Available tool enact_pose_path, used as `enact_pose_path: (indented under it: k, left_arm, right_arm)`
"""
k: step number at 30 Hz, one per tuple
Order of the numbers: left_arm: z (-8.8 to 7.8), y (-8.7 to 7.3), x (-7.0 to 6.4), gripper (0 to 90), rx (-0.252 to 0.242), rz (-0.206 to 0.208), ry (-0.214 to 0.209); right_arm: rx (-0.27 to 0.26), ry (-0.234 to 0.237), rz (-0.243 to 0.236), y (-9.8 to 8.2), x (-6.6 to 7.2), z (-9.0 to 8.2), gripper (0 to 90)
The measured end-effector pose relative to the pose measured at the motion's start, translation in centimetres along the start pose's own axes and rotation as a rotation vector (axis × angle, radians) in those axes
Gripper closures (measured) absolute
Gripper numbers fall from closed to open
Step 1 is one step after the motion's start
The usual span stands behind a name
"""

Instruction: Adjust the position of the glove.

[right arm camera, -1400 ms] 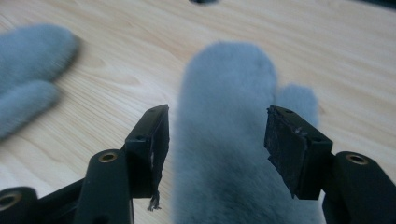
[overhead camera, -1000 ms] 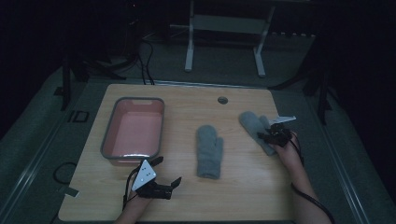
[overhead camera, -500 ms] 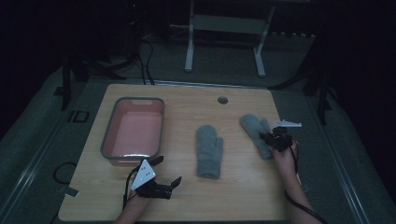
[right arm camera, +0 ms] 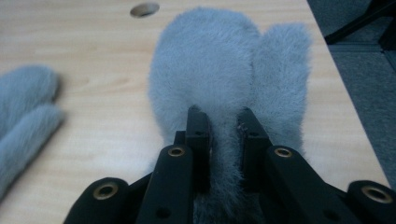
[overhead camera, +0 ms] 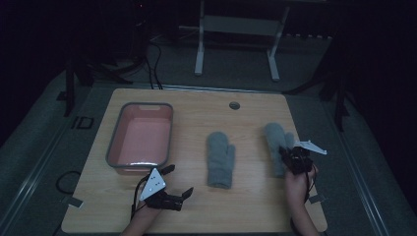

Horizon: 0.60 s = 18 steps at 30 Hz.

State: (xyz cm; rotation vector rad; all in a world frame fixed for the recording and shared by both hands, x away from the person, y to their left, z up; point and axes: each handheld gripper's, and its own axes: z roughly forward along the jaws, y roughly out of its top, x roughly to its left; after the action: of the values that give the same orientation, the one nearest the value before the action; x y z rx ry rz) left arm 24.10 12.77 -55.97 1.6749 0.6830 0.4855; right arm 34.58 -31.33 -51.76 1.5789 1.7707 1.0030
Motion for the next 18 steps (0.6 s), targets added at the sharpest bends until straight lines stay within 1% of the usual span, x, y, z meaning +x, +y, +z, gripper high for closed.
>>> enact_pose_path:
  k: [2, 5, 6, 10, 12, 13, 14, 15, 16, 17, 18]
  left_arm:
    - [0.0, 0.0, 0.0, 0.9, -0.001, 0.002, -0.002]
    - [0.0, 0.1, -0.1, 0.9, 0.001, 0.006, -0.005]
    - [0.1, 0.1, -0.1, 0.9, -0.001, 0.006, -0.006]
    - [0.1, 0.1, -0.2, 0.9, 0.002, 0.011, -0.011]
    - [0.1, 0.1, -0.2, 0.9, 0.002, 0.014, -0.011]
    - [0.1, 0.1, -0.2, 0.9, 0.002, 0.015, -0.011]
    - [0.1, 0.2, -0.2, 0.9, 0.003, 0.016, -0.011]
    - [0.1, 0.2, -0.2, 0.9, 0.003, 0.016, -0.011]
    - [0.1, 0.1, -0.2, 0.9, 0.002, 0.015, -0.011]
    - [0.1, 0.1, -0.2, 0.9, 0.003, 0.015, -0.010]
    - [0.1, 0.1, -0.2, 0.9, 0.004, 0.014, -0.010]
  right_arm:
    - [0.008, -0.006, -0.005, -0.6, 0.4, -0.3, 78.5]
    - [0.024, -0.010, 0.018, -1.8, 0.9, -0.6, 78.3]
    - [0.034, -0.004, 0.029, -2.1, 1.0, -0.6, 78.3]
    - [0.081, -0.006, 0.037, -3.3, 1.1, -0.1, 77.7]
    - [0.095, 0.001, 0.043, -3.6, 1.0, 0.3, 76.5]
    - [0.095, -0.001, 0.037, -3.6, 1.1, 0.4, 75.7]
    - [0.094, -0.004, 0.022, -3.7, 1.2, 0.5, 74.8]
    - [0.099, -0.004, 0.020, -3.6, 1.4, 0.5, 73.4]
    - [0.098, 0.002, 0.028, -3.6, 1.4, 0.4, 70.3]
    - [0.099, 0.005, 0.024, -3.5, 1.3, 0.4, 67.3]
    - [0.100, 0.001, 0.012, -3.2, 1.4, 0.2, 62.1]
